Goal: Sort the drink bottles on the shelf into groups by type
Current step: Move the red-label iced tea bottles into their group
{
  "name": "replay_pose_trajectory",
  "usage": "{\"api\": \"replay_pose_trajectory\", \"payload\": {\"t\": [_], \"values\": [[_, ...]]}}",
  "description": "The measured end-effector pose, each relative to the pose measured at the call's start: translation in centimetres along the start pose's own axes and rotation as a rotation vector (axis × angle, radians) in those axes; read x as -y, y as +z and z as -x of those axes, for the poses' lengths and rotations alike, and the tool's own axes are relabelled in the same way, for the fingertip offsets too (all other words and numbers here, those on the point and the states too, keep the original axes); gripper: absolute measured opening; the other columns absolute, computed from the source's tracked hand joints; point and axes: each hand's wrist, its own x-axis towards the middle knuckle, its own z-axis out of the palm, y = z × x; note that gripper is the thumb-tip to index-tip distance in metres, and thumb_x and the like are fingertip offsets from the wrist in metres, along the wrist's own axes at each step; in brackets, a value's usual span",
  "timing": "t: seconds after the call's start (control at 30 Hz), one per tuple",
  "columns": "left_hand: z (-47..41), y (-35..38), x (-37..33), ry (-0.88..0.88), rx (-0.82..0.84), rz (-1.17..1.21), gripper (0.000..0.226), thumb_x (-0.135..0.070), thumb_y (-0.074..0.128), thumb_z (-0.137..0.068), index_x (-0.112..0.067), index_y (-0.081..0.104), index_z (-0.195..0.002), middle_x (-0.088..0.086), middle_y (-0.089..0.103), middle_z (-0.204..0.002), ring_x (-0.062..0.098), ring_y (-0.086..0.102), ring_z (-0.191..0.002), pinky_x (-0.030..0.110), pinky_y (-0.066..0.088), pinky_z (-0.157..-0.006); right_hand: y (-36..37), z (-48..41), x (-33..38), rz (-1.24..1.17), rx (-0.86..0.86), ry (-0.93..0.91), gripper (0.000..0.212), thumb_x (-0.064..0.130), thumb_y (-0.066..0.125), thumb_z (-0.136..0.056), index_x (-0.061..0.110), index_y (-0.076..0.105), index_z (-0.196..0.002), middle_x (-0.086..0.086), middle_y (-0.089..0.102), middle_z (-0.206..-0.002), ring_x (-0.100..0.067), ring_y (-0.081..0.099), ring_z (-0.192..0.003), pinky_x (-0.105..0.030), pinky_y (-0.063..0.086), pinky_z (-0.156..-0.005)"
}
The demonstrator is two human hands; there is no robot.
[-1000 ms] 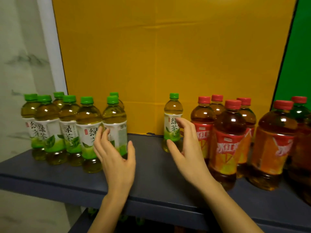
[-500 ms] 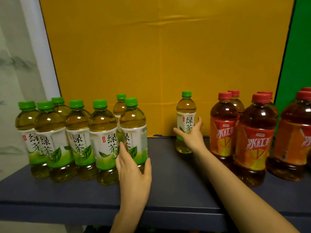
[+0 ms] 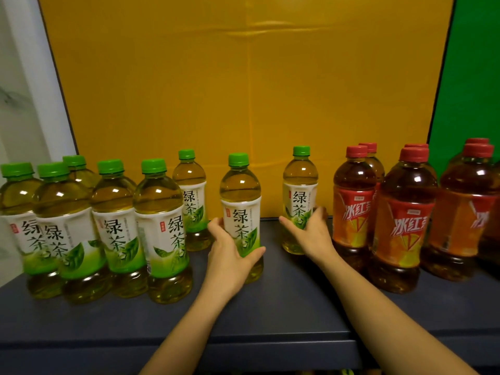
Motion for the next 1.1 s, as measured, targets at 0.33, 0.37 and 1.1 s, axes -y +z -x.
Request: {"api": "replay_pose_trajectory", "payload": {"t": [0.33,0.37,1.1], "values": [[-5.6,3.5,1.3,-0.100,0.086,0.162,0.071,-0.016,0.083,-0.064,-0.014,0.038,-0.119,0.007,0.053,-0.128,0.024,0.051,-0.119,0.043,0.045,-0.099,0.0,0.6,0.2,-0.108,0.002,-0.063,0.068,0.039,0.059,-0.086,0.010,0.023,-0.136,-0.006,0.048,-0.130,-0.015,0.049,-0.112,-0.030,0.044,-0.092],[-5.8,3.9,1.5,-0.093,0.080,0.178,0.070,-0.016,0.083,-0.064,-0.014,0.039,-0.119,0.007,0.055,-0.127,0.023,0.052,-0.117,0.042,0.046,-0.098,0.1,0.7,0.2,-0.122,0.007,-0.066,0.068,0.038,0.059,-0.086,0.011,0.023,-0.136,-0.005,0.047,-0.131,-0.013,0.048,-0.112,-0.029,0.043,-0.092],[-5.9,4.8,2.8,0.104,0.022,-0.019,0.066,-0.034,0.071,-0.077,-0.012,0.040,-0.132,0.002,0.050,-0.127,0.016,0.048,-0.119,0.034,0.042,-0.099,1.2,-0.2,1.0,-0.105,-0.049,-0.022,0.078,0.026,0.067,-0.081,0.001,0.023,-0.141,-0.019,0.039,-0.138,-0.030,0.038,-0.129,-0.046,0.035,-0.106]]}}
